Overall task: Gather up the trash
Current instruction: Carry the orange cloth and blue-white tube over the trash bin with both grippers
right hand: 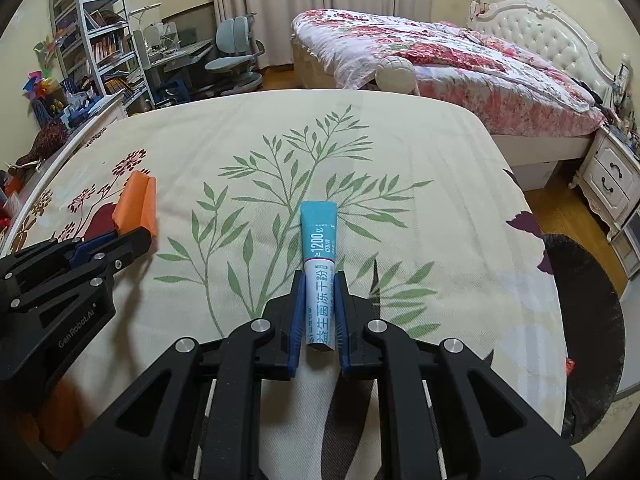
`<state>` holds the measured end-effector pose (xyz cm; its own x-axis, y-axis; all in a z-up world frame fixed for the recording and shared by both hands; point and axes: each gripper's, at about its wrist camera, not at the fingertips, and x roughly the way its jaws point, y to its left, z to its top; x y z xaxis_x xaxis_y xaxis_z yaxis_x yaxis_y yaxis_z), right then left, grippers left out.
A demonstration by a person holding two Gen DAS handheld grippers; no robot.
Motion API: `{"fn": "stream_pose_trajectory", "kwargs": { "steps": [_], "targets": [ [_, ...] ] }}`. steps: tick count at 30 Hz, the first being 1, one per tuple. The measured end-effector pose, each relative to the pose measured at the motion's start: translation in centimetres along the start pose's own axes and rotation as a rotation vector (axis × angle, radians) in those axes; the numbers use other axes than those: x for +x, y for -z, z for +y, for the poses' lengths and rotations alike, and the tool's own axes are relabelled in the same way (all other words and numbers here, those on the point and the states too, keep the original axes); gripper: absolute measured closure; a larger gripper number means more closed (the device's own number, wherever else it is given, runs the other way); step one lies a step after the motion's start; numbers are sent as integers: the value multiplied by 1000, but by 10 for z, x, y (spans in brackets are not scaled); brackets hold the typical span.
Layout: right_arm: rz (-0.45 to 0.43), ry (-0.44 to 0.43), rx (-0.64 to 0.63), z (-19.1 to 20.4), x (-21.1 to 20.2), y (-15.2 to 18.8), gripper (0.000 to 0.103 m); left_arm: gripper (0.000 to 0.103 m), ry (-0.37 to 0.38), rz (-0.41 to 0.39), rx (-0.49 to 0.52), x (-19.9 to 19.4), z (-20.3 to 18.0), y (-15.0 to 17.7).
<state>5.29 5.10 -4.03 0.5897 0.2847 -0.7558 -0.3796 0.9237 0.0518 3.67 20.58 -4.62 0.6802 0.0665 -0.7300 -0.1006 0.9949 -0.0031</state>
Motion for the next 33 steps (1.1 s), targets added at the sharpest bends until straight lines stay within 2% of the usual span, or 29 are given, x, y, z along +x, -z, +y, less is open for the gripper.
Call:
{"fn": "stream_pose_trajectory", "kwargs": {
  "steps": [8,19,33],
  "targets": [
    [-34,25,49,-23,-28,16,89,85,41,-17,30,-9,-28,4],
    [-91,105,132,-69,-63,33,89,85,129,-59,107,-23,-90,1],
    [-162,288,262,-152,-98,53,89,85,253,-111,235,-28,-183,-7]
  ]
}}
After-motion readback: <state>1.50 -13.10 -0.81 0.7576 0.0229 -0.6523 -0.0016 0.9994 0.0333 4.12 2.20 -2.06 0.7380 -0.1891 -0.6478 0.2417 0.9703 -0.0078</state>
